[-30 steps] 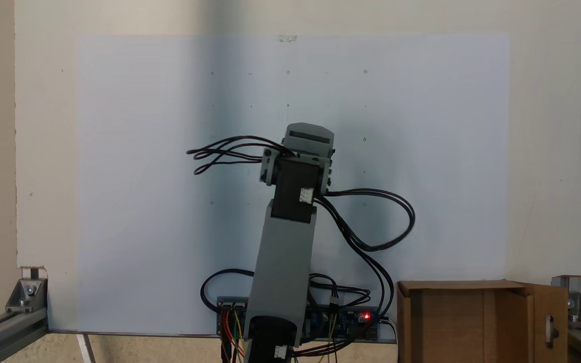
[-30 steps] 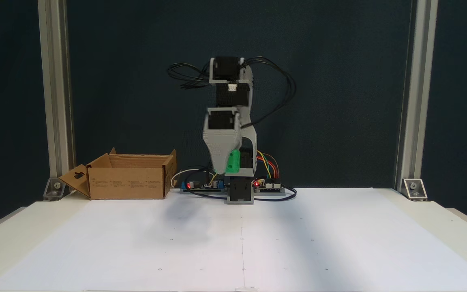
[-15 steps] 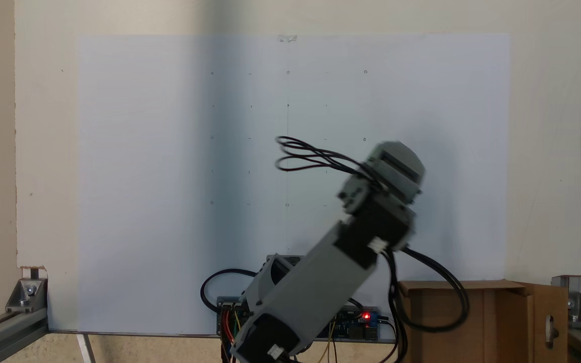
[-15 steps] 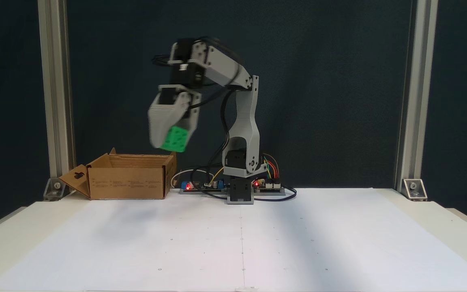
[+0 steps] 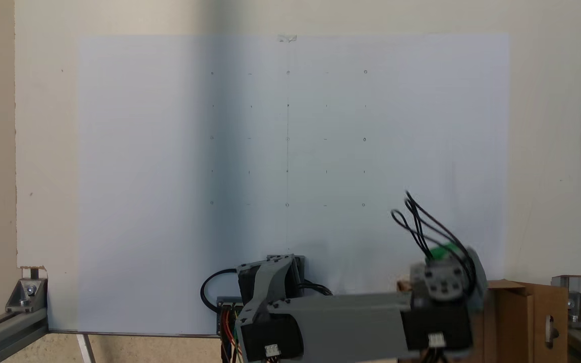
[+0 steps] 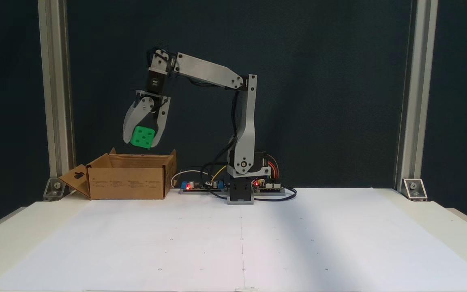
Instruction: Grasp a green dice and put it in the bin.
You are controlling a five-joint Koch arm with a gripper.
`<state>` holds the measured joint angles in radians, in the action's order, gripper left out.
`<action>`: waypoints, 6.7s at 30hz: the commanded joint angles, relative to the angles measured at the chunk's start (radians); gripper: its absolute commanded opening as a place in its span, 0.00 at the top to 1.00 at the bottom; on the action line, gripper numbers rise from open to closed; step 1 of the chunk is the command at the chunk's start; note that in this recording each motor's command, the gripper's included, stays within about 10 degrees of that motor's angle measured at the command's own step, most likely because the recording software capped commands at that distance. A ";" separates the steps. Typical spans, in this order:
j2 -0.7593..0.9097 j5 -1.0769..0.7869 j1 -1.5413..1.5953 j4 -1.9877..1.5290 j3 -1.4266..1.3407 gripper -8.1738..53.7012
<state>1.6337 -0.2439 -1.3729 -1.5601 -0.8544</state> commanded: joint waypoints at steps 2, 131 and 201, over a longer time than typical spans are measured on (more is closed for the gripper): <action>0.011 -0.141 -0.132 -0.017 0.058 0.68; -0.043 0.086 1.351 0.291 0.199 0.13; 0.663 -0.044 1.384 2.405 -1.700 0.15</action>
<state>2.2442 -0.3175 0.0000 0.6995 -2.5587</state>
